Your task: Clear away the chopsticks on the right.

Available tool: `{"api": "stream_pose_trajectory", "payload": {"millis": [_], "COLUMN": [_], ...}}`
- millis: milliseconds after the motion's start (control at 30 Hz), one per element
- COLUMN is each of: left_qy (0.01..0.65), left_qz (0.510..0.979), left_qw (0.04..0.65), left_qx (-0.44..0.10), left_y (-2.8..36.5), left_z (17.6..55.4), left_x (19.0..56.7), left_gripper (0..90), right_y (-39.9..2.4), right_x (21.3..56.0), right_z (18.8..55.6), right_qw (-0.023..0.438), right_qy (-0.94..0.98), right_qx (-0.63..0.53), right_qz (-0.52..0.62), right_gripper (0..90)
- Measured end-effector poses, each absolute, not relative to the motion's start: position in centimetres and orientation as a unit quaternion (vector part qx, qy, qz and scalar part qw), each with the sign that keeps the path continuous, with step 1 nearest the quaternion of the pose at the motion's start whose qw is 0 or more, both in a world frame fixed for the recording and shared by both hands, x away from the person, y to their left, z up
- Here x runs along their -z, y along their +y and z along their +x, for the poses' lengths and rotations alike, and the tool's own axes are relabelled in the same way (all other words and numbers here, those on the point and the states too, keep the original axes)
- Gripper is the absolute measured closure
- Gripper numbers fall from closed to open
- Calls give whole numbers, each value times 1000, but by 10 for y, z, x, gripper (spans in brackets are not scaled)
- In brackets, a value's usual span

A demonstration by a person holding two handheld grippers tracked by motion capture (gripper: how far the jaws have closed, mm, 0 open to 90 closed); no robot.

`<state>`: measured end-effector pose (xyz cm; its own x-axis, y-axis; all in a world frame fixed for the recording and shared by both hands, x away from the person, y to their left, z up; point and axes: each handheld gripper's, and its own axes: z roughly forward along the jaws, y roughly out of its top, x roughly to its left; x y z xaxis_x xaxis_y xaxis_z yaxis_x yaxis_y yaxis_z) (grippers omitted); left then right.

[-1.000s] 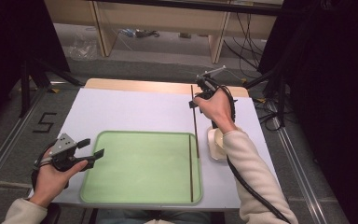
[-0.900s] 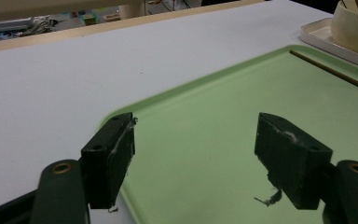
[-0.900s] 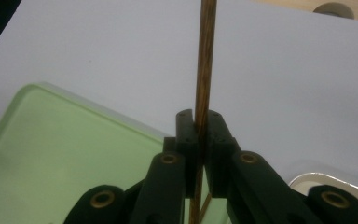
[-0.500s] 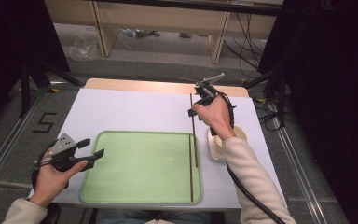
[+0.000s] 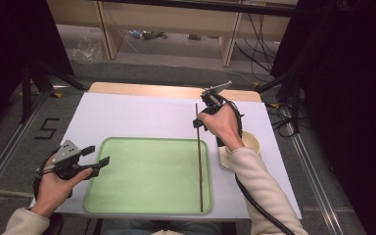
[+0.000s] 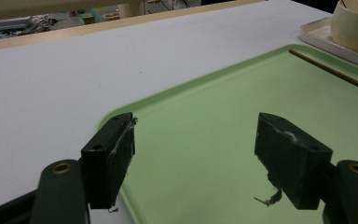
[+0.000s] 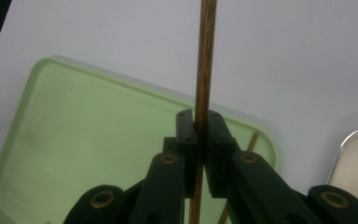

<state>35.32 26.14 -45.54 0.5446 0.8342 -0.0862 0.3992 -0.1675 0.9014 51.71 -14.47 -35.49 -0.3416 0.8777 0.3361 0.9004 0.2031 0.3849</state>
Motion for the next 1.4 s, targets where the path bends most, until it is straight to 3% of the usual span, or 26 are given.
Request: {"api": "stream_pose_trajectory", "payload": {"millis": [33,167,300,400,733,833,867,1400], "left_qy": [422,422,421,421,422,422,421,420], "left_qz": [731,731,731,732,732,732,733,735], "left_qw": [488,488,488,487,488,487,487,486], "left_qx": [-223,-223,-223,-222,-219,-220,-219,-217], "left_y": [261,262,262,262,261,261,261,260], "left_z": [353,353,353,353,354,353,354,353], "left_x": [455,455,455,456,456,456,456,456], "left_gripper": [286,286,285,286,286,286,286,286], "right_y": [-142,-140,-136,-140,-144,-140,-143,-142], "right_x": [354,362,366,374,391,389,393,401], "right_z": [515,514,510,511,508,504,505,498], "right_qw": [44,32,59,42,60,85,70,96], "right_qy": [-768,-778,-763,-775,-769,-750,-766,-746], "right_qx": [253,259,241,256,247,227,238,219], "right_qz": [-587,-571,-597,-576,-587,-615,-593,-622], "right_gripper": [866,866,866,866,866,866,866,865]}}
